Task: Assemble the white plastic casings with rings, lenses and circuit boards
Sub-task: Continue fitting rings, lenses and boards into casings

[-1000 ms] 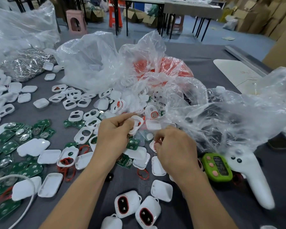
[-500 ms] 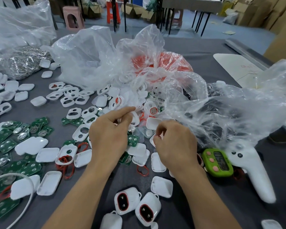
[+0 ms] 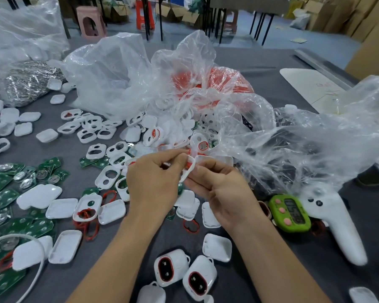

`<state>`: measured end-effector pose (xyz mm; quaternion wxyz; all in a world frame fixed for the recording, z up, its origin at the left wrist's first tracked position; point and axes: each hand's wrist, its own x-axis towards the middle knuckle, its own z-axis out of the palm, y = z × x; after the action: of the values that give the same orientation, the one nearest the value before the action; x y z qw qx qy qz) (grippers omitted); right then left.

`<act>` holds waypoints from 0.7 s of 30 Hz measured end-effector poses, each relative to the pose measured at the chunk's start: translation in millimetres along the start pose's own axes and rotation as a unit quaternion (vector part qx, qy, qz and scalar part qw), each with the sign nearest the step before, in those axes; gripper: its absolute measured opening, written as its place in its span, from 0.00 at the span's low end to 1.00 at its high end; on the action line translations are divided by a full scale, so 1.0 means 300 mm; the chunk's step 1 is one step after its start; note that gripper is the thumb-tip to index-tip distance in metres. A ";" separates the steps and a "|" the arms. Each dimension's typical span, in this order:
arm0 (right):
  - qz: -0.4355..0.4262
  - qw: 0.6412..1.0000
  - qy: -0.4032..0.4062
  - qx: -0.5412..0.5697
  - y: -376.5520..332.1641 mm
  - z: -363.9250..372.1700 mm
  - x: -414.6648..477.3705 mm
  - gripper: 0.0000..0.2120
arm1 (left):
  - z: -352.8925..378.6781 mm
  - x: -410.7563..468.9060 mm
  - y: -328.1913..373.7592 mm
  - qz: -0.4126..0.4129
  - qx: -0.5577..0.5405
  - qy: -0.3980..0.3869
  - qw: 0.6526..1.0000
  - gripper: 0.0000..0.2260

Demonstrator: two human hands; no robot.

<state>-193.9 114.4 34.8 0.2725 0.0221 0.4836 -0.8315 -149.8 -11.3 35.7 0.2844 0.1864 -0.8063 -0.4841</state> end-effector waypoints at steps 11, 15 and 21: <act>-0.078 0.995 0.046 -0.039 0.016 -0.011 0.009 0.18 | 0.020 -0.030 -0.029 0.112 0.043 -0.104 0.987 0.08; -0.100 0.994 0.020 -0.043 0.008 -0.016 0.011 0.11 | 0.015 -0.022 -0.036 0.120 0.044 -0.118 0.985 0.16; -0.093 0.989 0.044 -0.103 -0.008 -0.026 0.019 0.06 | 0.025 -0.012 -0.023 0.039 0.003 -0.125 0.991 0.18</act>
<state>-201.5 119.2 30.7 0.1729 -0.0148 0.5783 -0.7972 -151.7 -7.4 26.1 0.1998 0.0939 -0.8436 -0.4895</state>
